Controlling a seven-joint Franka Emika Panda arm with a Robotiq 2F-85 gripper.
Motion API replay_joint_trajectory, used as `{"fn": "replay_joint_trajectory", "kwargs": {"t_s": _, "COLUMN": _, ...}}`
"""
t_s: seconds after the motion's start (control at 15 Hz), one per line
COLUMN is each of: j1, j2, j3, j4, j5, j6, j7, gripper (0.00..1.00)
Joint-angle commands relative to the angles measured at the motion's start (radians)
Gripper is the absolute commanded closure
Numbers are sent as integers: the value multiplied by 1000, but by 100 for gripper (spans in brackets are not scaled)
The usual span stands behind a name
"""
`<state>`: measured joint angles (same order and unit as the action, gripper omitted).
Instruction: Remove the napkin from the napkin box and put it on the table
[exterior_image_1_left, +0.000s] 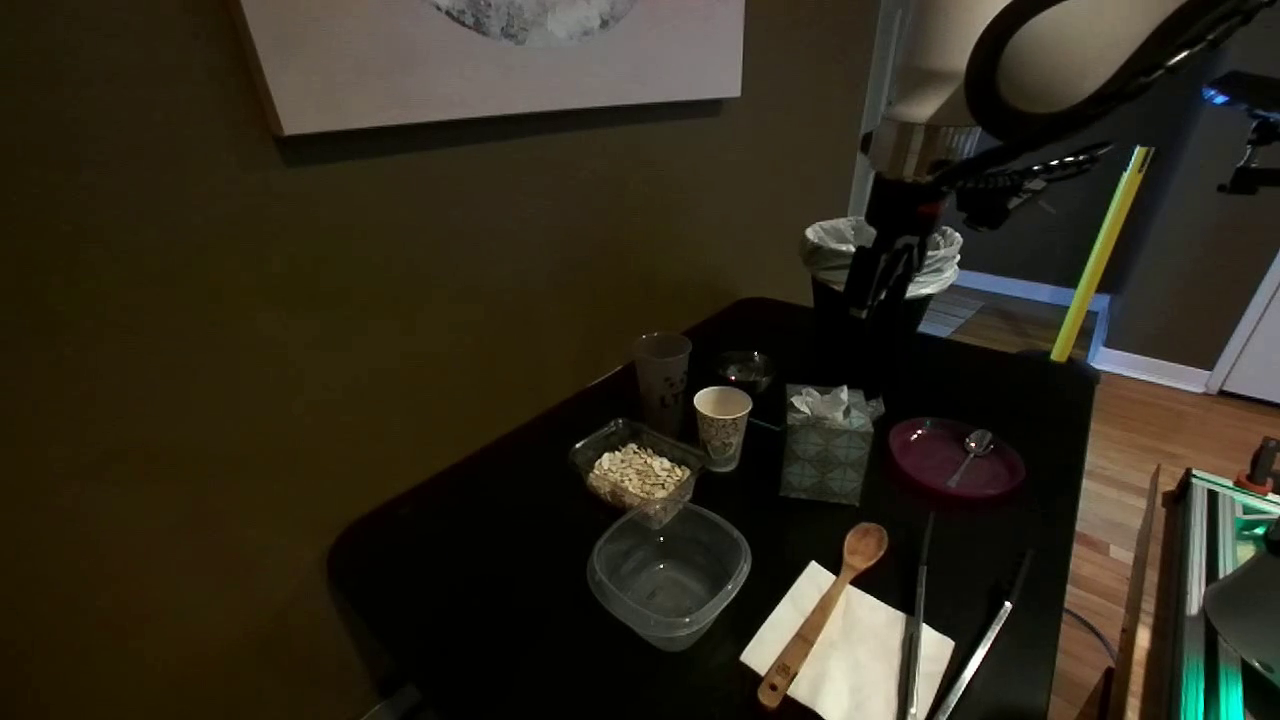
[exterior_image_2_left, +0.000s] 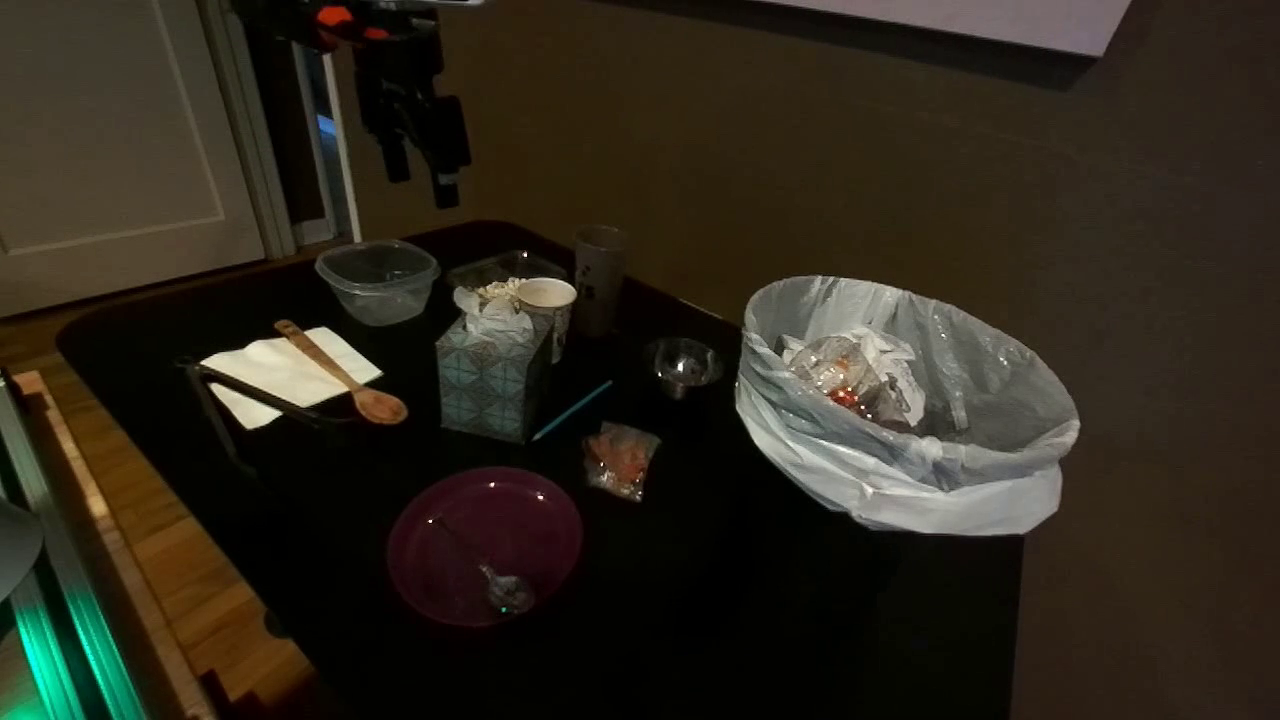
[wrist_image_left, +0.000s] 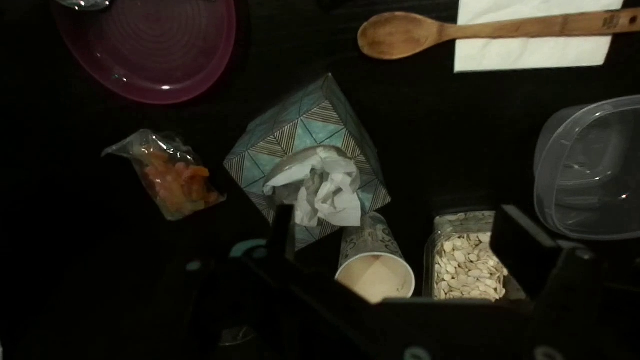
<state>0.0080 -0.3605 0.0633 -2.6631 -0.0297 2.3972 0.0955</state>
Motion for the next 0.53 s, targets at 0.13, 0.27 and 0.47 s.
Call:
{"fn": "replay_joint_trajectory", "kwargs": {"t_s": 0.13, "j1": -24, "j2": 236, "j3": -11, "j4": 123, "j5": -42, "j6": 50, "j7": 11, "gripper": 0}}
{"fn": "replay_joint_trajectory", "kwargs": {"t_s": 0.27, "j1": -25, "j2": 299, "j3": -16, "j4": 152, "j5": -49, "j6": 50, "j7": 17, "gripper": 0}}
{"fn": "replay_joint_trajectory", "kwargs": {"t_s": 0.47, "j1": -20, "j2": 380, "j3": -25, "j4": 182, "j5": -56, "j6": 48, "j7": 24, "gripper": 0}}
